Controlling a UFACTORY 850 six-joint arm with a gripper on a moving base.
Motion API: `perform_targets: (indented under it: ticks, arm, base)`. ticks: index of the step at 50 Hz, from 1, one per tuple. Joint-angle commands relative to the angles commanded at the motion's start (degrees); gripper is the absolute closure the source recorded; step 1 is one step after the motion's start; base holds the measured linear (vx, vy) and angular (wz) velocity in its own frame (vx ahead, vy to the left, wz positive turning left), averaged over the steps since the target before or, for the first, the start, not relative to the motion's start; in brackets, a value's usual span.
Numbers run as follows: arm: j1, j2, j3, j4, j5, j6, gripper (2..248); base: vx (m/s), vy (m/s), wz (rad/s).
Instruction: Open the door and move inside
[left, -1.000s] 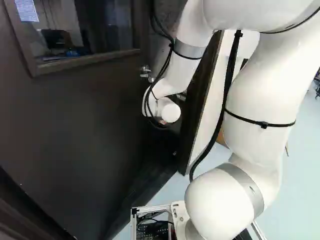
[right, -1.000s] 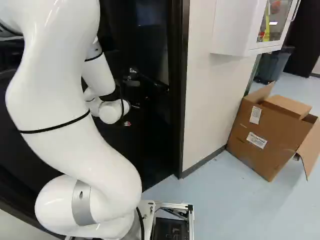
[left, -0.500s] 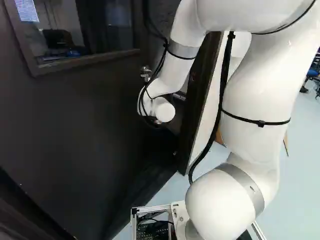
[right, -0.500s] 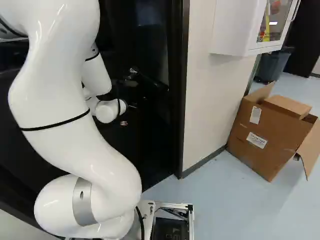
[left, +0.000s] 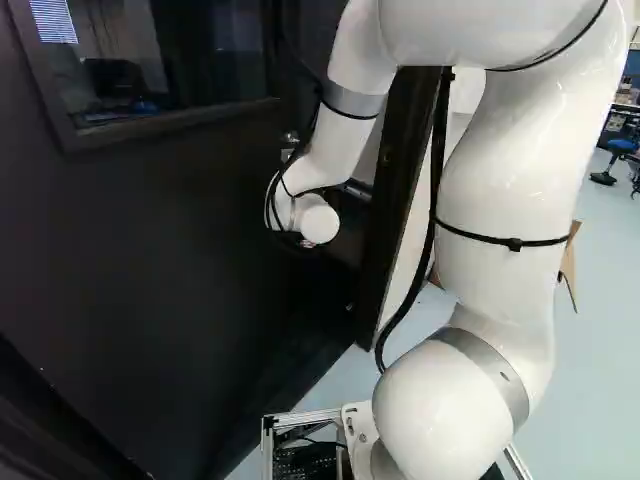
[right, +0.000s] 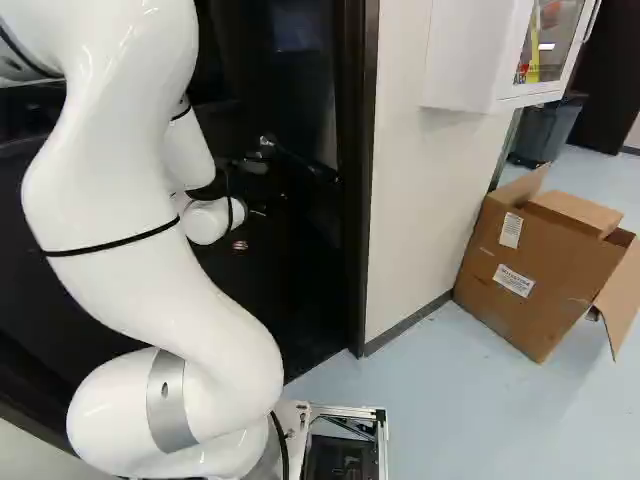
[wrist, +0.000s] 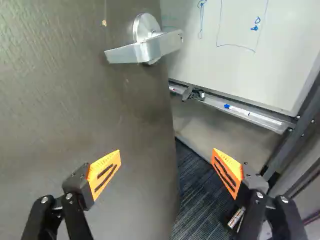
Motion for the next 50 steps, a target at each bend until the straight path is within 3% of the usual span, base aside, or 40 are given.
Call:
perform_targets:
  ticks: [50]
  arm:
    - [6.1, -5.0, -6.0, 0.0, 0.0, 0.0, 3]
  base:
    - [0.000, 0.000, 0.000]
